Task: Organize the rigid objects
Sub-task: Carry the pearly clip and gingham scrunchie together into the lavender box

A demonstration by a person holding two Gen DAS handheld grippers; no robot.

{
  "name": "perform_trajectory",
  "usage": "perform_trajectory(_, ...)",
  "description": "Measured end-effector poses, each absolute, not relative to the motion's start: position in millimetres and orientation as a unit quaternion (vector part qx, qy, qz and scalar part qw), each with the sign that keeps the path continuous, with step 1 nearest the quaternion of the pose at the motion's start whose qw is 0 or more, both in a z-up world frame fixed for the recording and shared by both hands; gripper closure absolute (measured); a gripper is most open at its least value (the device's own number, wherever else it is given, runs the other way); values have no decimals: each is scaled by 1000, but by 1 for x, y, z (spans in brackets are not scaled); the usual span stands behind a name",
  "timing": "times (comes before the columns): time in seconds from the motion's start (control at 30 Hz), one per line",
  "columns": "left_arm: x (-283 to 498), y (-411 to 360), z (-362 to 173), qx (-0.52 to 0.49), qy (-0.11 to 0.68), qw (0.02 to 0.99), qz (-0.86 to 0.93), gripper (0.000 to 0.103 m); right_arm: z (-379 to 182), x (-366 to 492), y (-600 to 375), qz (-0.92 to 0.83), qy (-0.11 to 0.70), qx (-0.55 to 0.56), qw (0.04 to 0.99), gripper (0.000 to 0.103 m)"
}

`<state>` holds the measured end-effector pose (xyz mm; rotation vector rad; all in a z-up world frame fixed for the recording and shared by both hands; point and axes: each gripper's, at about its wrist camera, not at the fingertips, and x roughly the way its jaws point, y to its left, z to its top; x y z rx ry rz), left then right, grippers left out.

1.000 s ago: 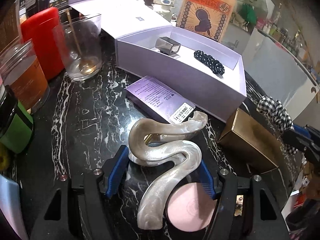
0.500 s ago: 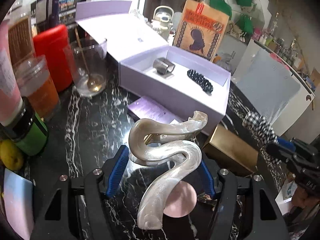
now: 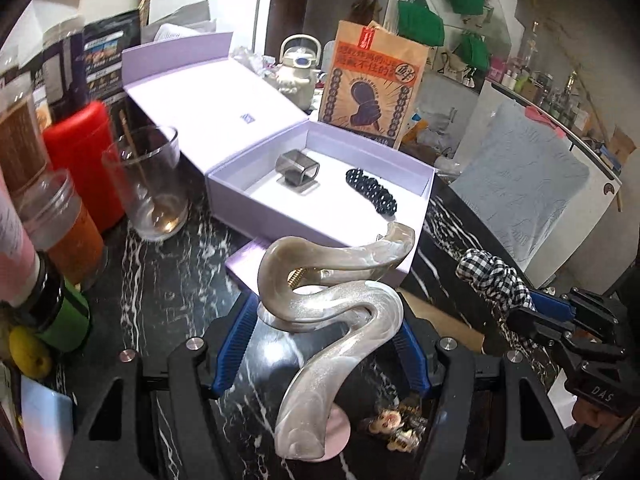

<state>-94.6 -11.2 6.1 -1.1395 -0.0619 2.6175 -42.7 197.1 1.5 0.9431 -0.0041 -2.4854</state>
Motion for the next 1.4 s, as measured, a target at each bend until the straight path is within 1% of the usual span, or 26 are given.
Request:
perform_trajectory(0.47, -130, 0, 30, -375, -12, 153, 914, 37, 26, -83, 199, -915, 10, 332, 230, 77)
perform_trajectory(0.77, -166, 7, 40, -364, 3, 159, 918, 37, 38, -121, 199, -920, 18, 325, 217, 77)
perform_trajectory(1.4, -238, 22, 53, -358, 31, 146, 922, 37, 49, -204, 187, -924, 43, 326, 195, 77)
